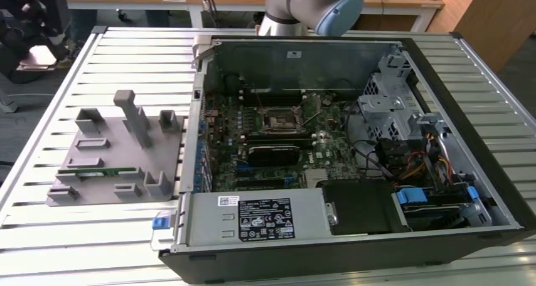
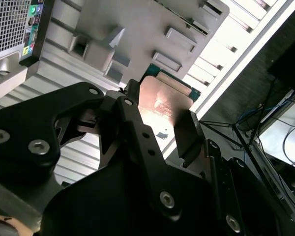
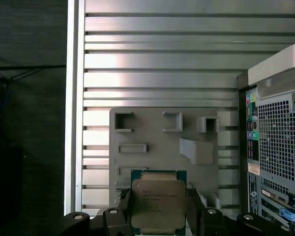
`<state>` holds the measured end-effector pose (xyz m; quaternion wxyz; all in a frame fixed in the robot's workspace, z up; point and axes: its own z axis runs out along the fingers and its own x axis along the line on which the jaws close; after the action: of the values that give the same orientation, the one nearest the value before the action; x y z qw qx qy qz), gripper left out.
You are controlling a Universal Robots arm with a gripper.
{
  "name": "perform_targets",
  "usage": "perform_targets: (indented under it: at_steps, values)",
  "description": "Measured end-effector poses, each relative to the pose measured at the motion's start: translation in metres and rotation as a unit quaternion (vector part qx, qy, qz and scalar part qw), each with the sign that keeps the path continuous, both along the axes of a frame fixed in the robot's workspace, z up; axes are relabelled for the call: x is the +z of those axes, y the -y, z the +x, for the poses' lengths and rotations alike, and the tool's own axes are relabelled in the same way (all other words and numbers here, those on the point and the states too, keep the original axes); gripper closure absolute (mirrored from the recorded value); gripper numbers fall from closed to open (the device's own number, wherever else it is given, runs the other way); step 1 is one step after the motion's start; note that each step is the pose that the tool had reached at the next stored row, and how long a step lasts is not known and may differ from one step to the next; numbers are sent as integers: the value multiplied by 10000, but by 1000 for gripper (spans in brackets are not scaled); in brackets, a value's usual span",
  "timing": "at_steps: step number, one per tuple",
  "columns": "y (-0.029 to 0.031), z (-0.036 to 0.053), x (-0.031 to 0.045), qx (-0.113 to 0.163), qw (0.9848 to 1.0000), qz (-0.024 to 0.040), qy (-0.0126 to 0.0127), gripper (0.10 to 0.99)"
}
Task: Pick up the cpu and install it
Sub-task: 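Pick up the cpu and move it towards the insertion slot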
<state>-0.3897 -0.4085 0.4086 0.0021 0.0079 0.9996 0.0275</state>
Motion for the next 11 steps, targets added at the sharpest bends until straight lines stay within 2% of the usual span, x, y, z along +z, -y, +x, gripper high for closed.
perform_targets:
  at_steps: [11]
  values:
    - [-5,501,-18,0,10000,0,0,557]
